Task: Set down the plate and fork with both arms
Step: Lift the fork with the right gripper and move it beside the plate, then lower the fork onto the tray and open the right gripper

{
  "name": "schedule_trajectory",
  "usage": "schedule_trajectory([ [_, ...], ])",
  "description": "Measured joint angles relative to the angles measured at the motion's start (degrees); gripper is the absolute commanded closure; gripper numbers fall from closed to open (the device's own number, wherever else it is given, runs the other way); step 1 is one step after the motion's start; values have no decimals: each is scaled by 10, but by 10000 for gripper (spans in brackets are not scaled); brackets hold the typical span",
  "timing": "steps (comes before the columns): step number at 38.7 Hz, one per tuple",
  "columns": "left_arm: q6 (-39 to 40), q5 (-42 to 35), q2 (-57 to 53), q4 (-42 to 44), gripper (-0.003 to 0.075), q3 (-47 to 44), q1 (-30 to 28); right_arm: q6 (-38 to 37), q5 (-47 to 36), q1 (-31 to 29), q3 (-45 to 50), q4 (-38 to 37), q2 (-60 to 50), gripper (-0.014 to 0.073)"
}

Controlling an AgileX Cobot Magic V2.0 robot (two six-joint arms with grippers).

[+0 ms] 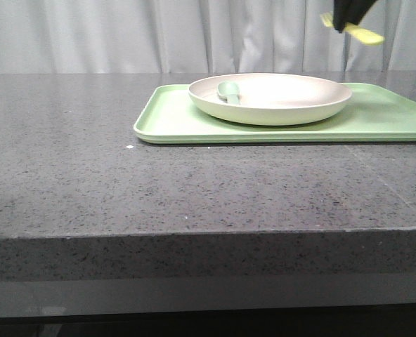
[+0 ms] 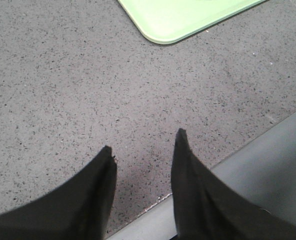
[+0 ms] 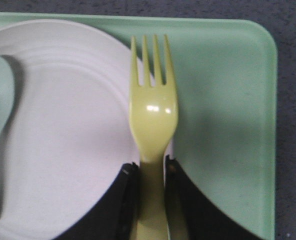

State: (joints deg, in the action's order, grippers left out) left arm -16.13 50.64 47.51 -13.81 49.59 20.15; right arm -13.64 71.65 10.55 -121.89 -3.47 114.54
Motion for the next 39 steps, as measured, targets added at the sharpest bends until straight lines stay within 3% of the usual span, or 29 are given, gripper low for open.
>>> schedule_trajectory([
  [14,0,1,0,0,459,0,0,48,-1,-81,95,54,0,487],
  [24,0,0,0,0,459,0,0,52,-61,-84,166,59,0,487],
  [39,0,-2,0,0,459,0,0,54,-87,-84,171,61,0,483],
])
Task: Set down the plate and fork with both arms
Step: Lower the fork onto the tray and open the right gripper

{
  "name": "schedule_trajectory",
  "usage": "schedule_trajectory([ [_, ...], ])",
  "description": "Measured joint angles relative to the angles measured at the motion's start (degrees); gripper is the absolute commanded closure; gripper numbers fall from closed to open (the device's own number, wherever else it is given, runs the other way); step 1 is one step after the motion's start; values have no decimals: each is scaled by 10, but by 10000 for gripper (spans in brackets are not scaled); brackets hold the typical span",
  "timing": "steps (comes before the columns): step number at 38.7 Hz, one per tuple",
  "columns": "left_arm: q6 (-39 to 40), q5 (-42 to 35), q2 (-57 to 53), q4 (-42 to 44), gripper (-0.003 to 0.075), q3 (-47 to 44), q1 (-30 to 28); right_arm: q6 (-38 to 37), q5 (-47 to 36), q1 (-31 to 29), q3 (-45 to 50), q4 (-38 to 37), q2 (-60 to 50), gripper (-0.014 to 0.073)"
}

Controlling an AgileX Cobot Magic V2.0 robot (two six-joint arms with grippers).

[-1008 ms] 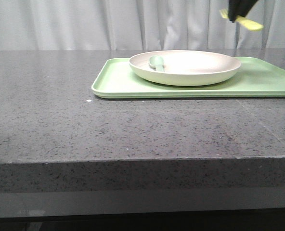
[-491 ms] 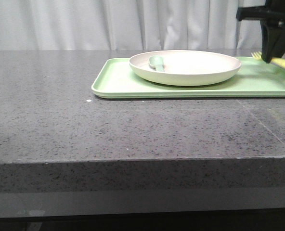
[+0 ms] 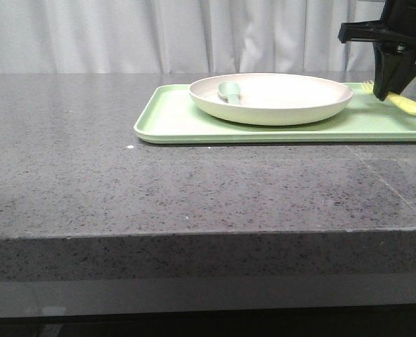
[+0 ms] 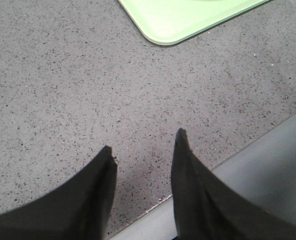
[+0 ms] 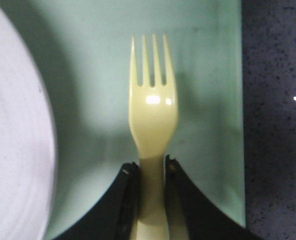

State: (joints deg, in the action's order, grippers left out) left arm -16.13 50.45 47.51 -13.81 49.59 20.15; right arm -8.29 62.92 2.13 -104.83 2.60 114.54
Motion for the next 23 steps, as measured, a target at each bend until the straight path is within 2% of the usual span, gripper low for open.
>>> schedule_trajectory([
  [8,0,0,0,0,459,0,0,0,7,0,0,0,15,470],
  [17,0,0,0,0,459,0,0,0,11,0,0,-1,24,254],
  [20,0,0,0,0,459,0,0,0,11,0,1,-1,24,211],
  [23,0,-1,0,0,459,0,0,0,12,-1,1,-2,24,211],
])
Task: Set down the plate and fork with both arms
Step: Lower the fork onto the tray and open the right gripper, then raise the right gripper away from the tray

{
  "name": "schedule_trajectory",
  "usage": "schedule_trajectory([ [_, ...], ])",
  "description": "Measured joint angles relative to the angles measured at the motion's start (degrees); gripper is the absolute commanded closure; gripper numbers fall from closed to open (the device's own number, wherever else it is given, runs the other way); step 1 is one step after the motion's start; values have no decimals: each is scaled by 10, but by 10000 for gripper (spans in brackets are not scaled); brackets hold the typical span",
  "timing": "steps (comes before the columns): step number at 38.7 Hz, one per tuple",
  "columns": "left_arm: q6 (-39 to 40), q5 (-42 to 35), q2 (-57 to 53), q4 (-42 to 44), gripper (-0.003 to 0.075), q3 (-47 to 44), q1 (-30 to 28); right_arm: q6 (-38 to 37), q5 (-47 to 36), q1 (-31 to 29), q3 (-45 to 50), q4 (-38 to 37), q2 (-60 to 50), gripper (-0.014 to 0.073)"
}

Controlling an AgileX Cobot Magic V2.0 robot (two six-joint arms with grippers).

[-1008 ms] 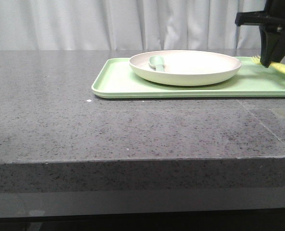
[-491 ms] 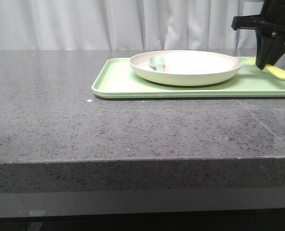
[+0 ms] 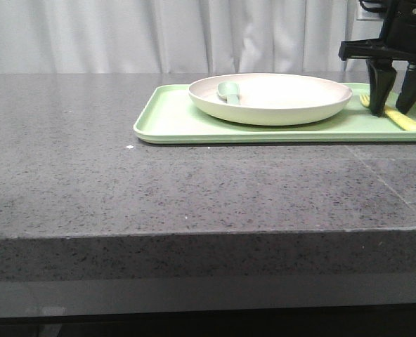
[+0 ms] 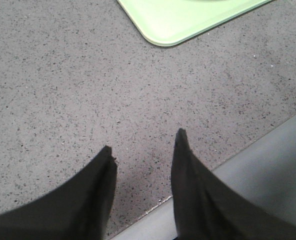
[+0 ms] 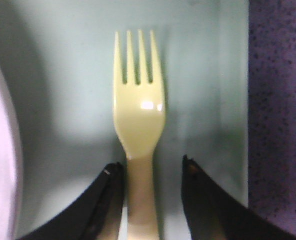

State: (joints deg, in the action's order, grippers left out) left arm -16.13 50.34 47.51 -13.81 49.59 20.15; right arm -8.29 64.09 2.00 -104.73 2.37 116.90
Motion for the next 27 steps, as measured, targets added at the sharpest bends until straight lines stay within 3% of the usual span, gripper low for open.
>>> schedule_trajectory([
  [15,0,0,0,0,459,0,0,11,8,10,10,2,-105,211],
  [27,0,0,0,0,459,0,0,47,-28,70,162,3,-327,211],
])
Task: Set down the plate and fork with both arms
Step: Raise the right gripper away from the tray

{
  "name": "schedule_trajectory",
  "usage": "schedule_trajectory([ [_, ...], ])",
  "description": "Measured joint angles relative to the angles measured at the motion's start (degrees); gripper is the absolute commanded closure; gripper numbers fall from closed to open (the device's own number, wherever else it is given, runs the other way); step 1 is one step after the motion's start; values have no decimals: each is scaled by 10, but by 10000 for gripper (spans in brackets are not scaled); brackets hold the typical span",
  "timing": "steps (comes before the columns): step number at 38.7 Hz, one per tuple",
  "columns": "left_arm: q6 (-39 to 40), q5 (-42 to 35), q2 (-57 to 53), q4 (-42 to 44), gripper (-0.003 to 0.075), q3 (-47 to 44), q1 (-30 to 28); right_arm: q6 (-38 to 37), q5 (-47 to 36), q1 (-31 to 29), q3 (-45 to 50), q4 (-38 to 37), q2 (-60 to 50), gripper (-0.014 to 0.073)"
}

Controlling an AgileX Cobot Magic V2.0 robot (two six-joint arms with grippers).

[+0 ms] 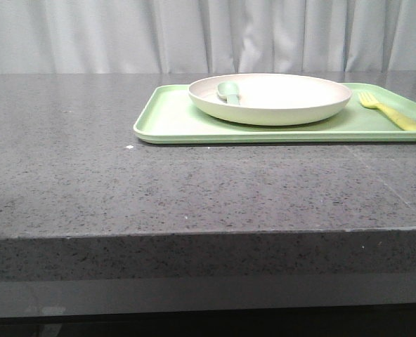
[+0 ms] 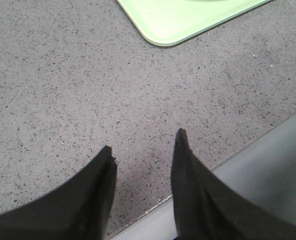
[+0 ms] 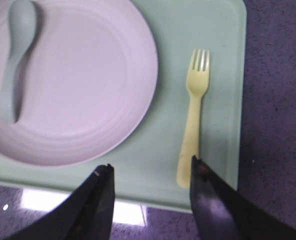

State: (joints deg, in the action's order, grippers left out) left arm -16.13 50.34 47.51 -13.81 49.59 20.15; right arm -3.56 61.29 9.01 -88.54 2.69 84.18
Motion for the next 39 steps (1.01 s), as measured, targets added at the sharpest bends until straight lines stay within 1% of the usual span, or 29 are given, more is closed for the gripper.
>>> schedule_trajectory([
  [6,0,0,0,0,459,0,0,3,-2,16,82,0,-95,211],
  [12,0,0,0,0,459,0,0,3,-2,15,165,0,-187,211],
  [16,0,0,0,0,459,0,0,3,-2,15,228,0,-271,211],
  [29,0,0,0,0,459,0,0,3,-4,15,355,-18,-447,211],
  [34,0,-12,0,0,459,0,0,3,-23,15,392,-19,-508,214],
  [37,0,-21,0,0,461,0,0,3,-34,15,406,-19,-528,245],
  [39,0,-24,0,0,481,0,0,3,-39,15,414,-19,-538,301],
])
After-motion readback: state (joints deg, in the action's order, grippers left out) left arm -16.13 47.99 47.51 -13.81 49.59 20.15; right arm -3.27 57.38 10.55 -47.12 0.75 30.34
